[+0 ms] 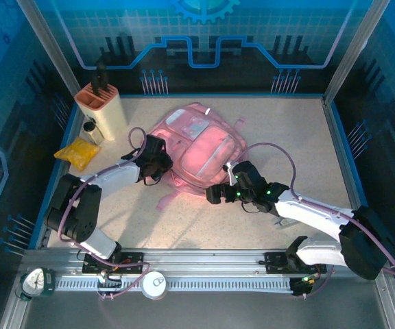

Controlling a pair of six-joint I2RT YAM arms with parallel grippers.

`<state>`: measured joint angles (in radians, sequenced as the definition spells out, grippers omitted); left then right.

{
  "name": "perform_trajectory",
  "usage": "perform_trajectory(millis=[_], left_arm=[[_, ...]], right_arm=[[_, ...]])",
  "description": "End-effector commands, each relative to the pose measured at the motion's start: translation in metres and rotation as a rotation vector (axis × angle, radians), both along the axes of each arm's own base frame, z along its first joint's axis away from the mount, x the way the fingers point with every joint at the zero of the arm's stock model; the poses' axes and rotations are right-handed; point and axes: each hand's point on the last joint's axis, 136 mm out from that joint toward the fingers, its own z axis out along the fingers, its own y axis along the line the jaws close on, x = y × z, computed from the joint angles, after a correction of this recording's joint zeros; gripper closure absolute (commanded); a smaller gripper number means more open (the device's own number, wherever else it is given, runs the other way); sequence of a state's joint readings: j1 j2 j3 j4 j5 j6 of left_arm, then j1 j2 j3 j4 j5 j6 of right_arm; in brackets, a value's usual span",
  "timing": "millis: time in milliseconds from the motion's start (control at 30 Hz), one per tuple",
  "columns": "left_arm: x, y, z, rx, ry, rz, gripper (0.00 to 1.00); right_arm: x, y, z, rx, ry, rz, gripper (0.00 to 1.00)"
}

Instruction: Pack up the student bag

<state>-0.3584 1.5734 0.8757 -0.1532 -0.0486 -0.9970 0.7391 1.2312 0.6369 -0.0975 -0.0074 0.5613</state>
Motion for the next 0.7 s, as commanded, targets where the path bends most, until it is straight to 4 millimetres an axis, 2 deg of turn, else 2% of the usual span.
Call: perform_trajectory(millis=[0,67,200,367,400,433,667], left_arm=[[0.013,-0.014,0.028,-0.096,-0.078,-0.013,0.97],[0.009,-0.019,0.036,-0.125,-0.100,-0.012,1.00],[0.003,-0.027,0.048,-0.141,-0.137,-0.030,1.00],[-0.004,-0.032,0.049,-0.169,-0.127,-0.028,1.00],[-0.005,-0.035,0.051,-0.182,-0.135,-0.032,1.00],[-0.006,-0.038,0.053,-0.193,-0.143,-0.042,1.00],[-0.010,-0.050,0.059,-0.225,-0.140,-0.052,1.00]], right_arm=[[0.002,0.010,0.011,-0.002,-0.010,0.009,0.00],[0.000,0.018,0.014,-0.020,-0.010,0.033,0.00],[0.002,0.035,0.021,-0.074,-0.067,0.066,0.07],[0.006,0.071,0.024,-0.020,-0.053,0.110,0.23],[0.004,0.076,0.018,-0.025,-0.045,0.122,0.26],[0.008,0.089,0.027,-0.010,-0.066,0.134,0.30],[0.028,0.124,0.021,0.048,-0.086,0.105,0.46]])
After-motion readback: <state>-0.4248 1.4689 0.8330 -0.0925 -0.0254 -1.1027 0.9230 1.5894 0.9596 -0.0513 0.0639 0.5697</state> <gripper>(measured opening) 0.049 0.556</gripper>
